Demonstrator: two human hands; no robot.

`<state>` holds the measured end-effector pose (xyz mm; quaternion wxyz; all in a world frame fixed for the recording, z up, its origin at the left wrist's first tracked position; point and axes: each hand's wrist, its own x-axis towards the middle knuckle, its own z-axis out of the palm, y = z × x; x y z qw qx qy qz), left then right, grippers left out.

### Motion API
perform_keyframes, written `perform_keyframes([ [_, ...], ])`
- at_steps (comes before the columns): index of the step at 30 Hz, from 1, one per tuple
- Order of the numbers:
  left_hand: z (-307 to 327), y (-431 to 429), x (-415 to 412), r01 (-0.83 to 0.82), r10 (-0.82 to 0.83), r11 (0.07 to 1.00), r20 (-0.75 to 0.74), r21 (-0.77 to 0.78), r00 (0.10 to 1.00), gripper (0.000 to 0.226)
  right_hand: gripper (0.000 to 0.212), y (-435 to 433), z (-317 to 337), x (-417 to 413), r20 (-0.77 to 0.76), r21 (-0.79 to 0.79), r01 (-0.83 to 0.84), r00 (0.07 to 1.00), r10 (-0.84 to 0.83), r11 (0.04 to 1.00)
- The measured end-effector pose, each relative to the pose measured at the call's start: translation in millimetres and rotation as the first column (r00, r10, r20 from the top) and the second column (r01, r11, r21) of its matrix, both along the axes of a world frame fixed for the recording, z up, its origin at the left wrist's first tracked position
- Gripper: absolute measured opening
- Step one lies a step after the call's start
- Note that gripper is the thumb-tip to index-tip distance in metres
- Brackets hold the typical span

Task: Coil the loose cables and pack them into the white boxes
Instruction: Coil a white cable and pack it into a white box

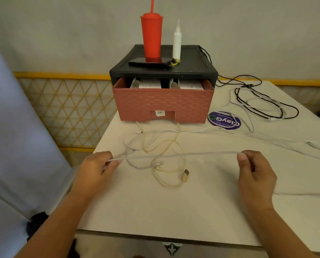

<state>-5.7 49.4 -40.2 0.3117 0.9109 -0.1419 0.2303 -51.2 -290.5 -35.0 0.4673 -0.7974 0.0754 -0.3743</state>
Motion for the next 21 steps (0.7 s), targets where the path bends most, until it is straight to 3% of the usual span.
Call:
perform_keyframes([
  [4,25,2,2,-0.235,0.225,0.943,-0.068,-0.237,0.972,0.041,0.016,-12,20,3,0.040,0.013,0.037,0.999,-0.037,0.999],
  [7,41,3,9,-0.360,0.259,0.737,-0.252,-0.572,0.932,0.035,0.010,-24,39,3,-0.016,0.004,0.073,0.997,-0.073,0.997],
  [9,54,5,13,-0.373,0.127,0.585,-0.373,-0.720,0.919,0.036,0.011,-28,47,2,-0.099,-0.077,0.049,0.994,-0.056,0.996],
  [10,58,7,14,-0.347,-0.034,0.455,-0.405,-0.820,0.914,0.035,0.012,-29,50,1,-0.144,-0.127,0.026,0.989,-0.044,0.992],
  [11,61,8,14,-0.324,-0.227,0.261,-0.385,-0.909,0.895,0.033,0.013,-29,51,-1,-0.195,-0.182,-0.003,0.980,-0.033,0.983],
  [13,68,4,7,-0.243,-0.491,-0.142,-0.145,-0.959,0.859,0.025,0.015,-26,52,-8,-0.331,-0.308,-0.096,0.944,-0.012,0.947],
  [15,74,-4,-1,-0.148,-0.470,-0.421,0.075,-0.895,0.880,0.021,0.018,-22,47,-15,-0.492,-0.438,-0.234,0.870,-0.013,0.868],
  [16,78,-8,-3,-0.112,-0.415,-0.490,0.118,-0.865,0.902,0.015,0.020,-19,43,-19,-0.557,-0.491,-0.314,0.830,-0.016,0.812],
  [18,86,-17,-6,-0.075,-0.316,-0.521,0.110,-0.850,0.942,0.019,0.022,-12,32,-28,-0.645,-0.526,-0.460,0.764,0.017,0.715],
  [21,93,-25,-3,-0.041,-0.259,-0.441,0.083,-0.897,0.962,0.026,0.023,0,19,-45,-0.709,-0.466,-0.601,0.693,0.132,0.650],
])
